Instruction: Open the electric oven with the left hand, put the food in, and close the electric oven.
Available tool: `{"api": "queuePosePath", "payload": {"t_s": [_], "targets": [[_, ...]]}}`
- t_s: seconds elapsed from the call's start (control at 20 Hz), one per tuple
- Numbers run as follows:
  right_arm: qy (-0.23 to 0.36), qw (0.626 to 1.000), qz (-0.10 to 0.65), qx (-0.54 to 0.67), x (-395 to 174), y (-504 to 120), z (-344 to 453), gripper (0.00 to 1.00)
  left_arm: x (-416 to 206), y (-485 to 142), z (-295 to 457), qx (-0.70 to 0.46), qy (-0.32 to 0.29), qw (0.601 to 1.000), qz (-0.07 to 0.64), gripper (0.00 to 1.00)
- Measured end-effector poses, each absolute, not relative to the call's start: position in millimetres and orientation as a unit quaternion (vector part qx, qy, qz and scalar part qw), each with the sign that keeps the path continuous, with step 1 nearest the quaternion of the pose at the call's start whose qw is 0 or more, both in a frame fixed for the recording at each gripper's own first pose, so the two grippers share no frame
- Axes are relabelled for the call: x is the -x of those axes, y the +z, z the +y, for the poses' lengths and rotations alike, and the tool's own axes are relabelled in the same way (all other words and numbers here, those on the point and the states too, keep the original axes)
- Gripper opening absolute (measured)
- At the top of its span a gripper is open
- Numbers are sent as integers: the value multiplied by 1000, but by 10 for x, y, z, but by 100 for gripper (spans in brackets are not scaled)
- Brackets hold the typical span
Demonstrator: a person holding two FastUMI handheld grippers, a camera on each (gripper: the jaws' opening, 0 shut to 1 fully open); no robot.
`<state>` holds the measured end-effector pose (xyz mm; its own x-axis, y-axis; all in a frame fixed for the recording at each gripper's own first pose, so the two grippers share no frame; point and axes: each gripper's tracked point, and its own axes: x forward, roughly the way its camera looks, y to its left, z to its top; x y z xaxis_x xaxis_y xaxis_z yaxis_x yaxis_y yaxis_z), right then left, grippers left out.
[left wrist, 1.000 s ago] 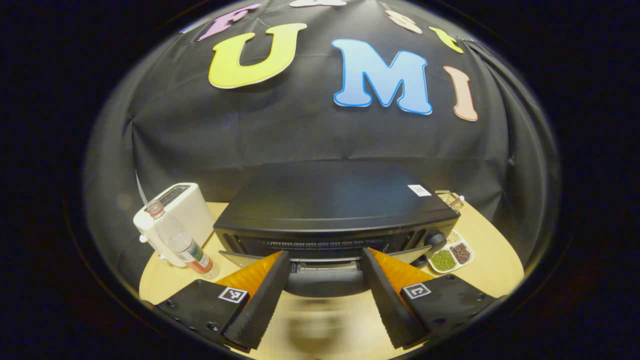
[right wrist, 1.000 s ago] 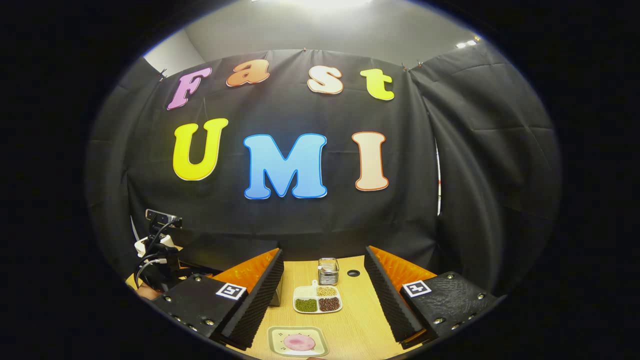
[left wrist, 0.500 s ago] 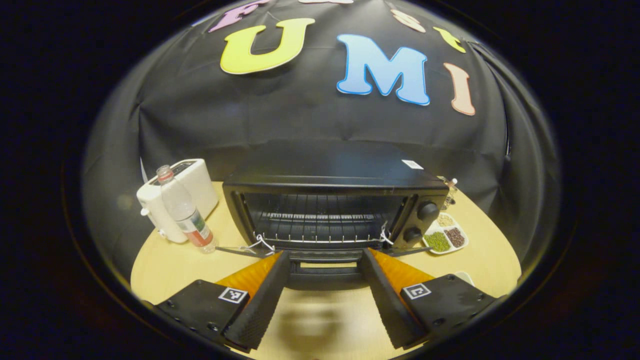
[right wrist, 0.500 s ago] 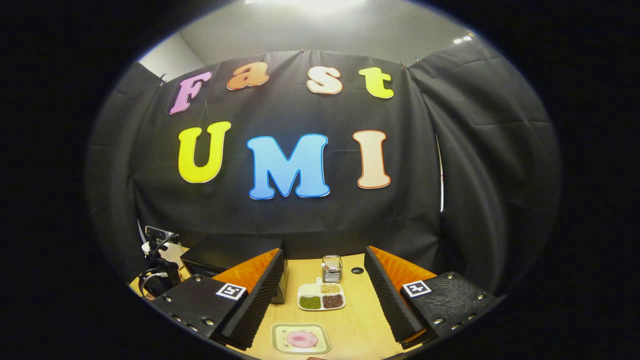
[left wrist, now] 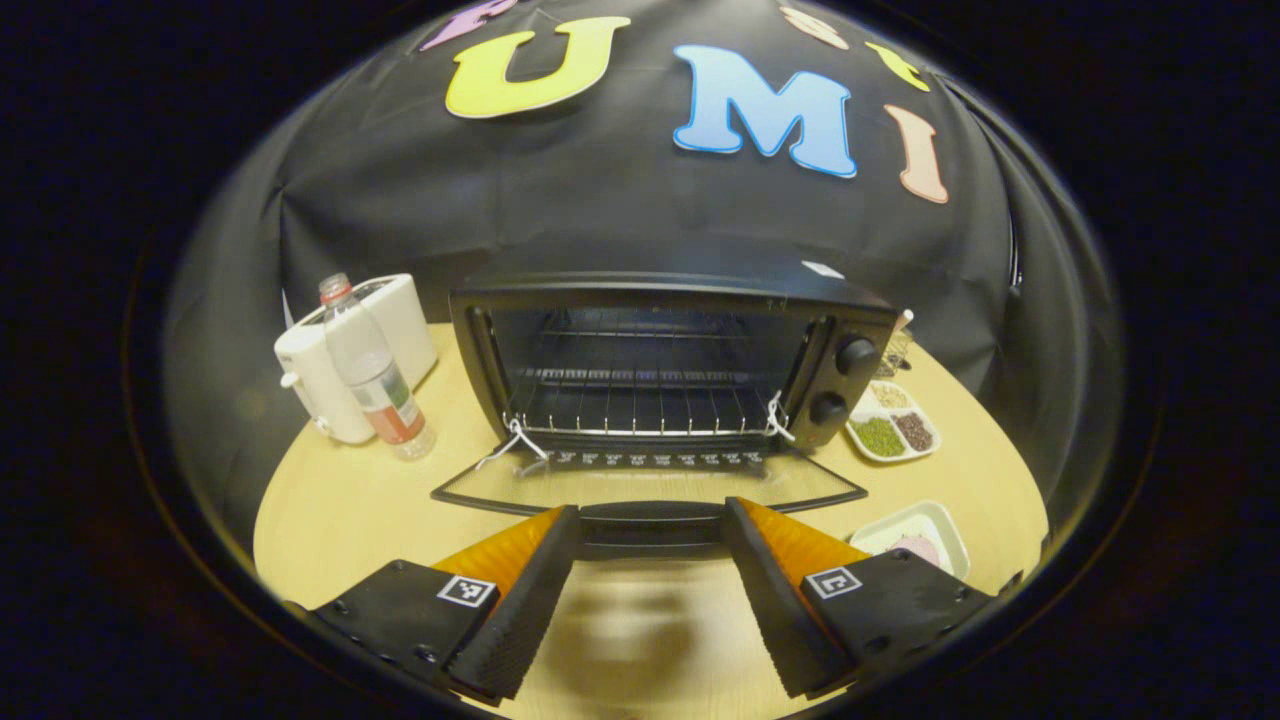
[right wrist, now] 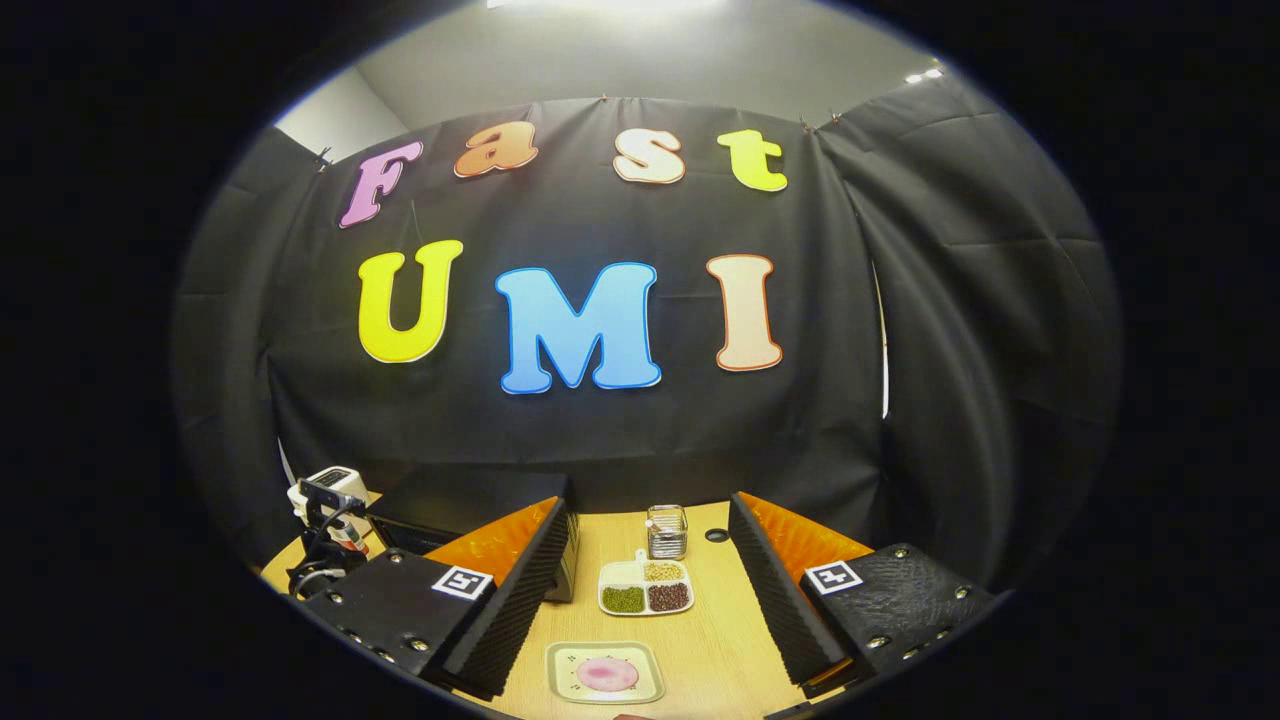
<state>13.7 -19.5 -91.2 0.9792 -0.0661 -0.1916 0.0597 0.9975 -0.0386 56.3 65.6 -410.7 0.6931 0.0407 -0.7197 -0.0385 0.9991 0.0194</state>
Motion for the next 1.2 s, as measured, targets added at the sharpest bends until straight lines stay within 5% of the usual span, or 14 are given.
{"api": "queuePosePath", "payload": {"t_s": [0.1, 0.25, 0.3, 0.6, 0.85, 1.2], "targets": [[-27, 994, 104, 13, -141, -956, -171, 98, -422, -4262, 700, 1, 29, 909, 416, 100], [-24, 993, 117, 9, -169, -1047, -190, 98, -424, -4149, 774, 20, 46, 913, 405, 90], [-22, 992, 124, 7, -178, -1080, -186, 98, -460, -4063, 804, 22, 50, 917, 395, 100], [19, 974, 225, 1, -303, -1685, -199, 98, -788, -2877, 828, 10, 54, 961, 271, 96], [60, 929, 360, -52, -345, -2481, -238, 98, -753, -1730, 848, 1, 65, 986, 154, 97], [45, 843, 518, -135, -159, -3514, -458, 98, -256, -1448, 991, -9, 79, 988, 132, 95]]}}
